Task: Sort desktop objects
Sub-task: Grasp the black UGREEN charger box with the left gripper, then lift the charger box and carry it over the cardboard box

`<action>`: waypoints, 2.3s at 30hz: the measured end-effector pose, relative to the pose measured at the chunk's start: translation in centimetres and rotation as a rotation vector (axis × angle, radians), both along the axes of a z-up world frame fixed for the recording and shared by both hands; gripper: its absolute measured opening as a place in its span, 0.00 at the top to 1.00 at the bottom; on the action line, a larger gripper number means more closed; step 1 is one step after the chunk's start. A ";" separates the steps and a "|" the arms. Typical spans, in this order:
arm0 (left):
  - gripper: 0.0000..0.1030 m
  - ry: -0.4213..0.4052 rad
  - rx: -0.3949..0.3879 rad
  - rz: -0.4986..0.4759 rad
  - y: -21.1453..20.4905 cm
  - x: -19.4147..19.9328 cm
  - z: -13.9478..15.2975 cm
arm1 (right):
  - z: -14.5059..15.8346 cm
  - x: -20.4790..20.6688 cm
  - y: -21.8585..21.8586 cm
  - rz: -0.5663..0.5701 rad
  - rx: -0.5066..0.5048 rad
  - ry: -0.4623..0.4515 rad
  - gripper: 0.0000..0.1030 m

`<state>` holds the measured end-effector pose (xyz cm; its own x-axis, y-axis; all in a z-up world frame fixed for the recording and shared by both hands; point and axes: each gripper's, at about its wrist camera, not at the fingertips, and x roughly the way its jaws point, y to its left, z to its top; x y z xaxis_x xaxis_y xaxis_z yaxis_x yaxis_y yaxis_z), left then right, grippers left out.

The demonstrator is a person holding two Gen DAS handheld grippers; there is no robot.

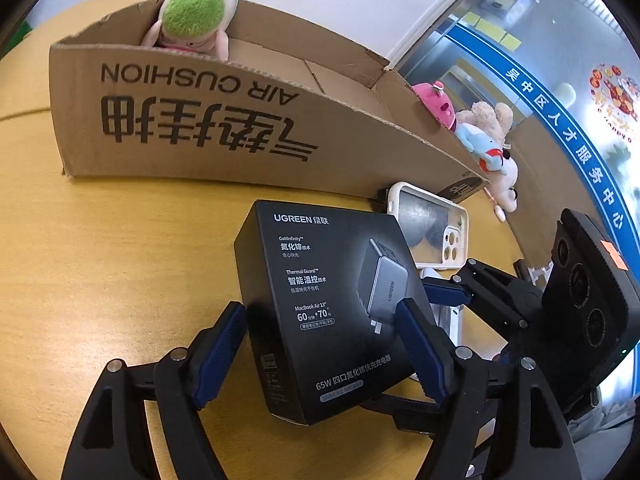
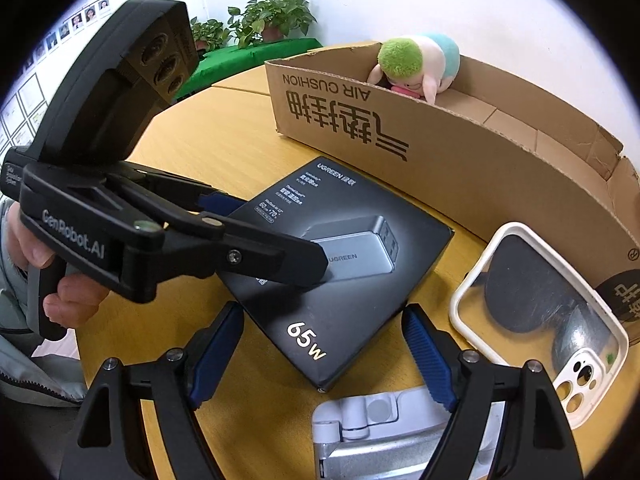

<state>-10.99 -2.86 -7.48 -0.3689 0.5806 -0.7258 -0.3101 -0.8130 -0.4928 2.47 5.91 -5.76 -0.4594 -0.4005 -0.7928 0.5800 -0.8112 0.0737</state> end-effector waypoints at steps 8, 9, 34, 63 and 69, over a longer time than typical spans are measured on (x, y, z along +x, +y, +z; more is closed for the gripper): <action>0.41 0.096 -0.043 -0.022 0.5 0.7 2.1 | 0.7 0.4 -0.3 -0.052 0.037 0.032 0.22; 0.41 0.114 -0.051 -0.022 0.6 0.8 2.7 | 1.0 0.4 -0.3 -0.054 0.041 0.043 0.22; 0.41 0.651 0.021 -0.015 3.0 -8.4 28.3 | 25.0 -7.7 2.9 -0.119 0.043 0.505 0.22; 0.41 0.653 -0.047 0.101 2.5 -21.6 30.2 | 27.1 -20.5 3.5 -0.052 0.007 0.483 0.22; 0.41 0.538 -0.112 0.113 3.3 -26.5 24.3 | 21.6 -24.7 3.9 -0.034 -0.028 0.373 0.22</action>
<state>-37.46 0.41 16.83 -0.7593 0.4465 -0.4734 -0.4022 -0.8939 -0.1980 -22.27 9.76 15.86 -0.7283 -0.3988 -0.5573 0.5436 -0.8314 -0.1155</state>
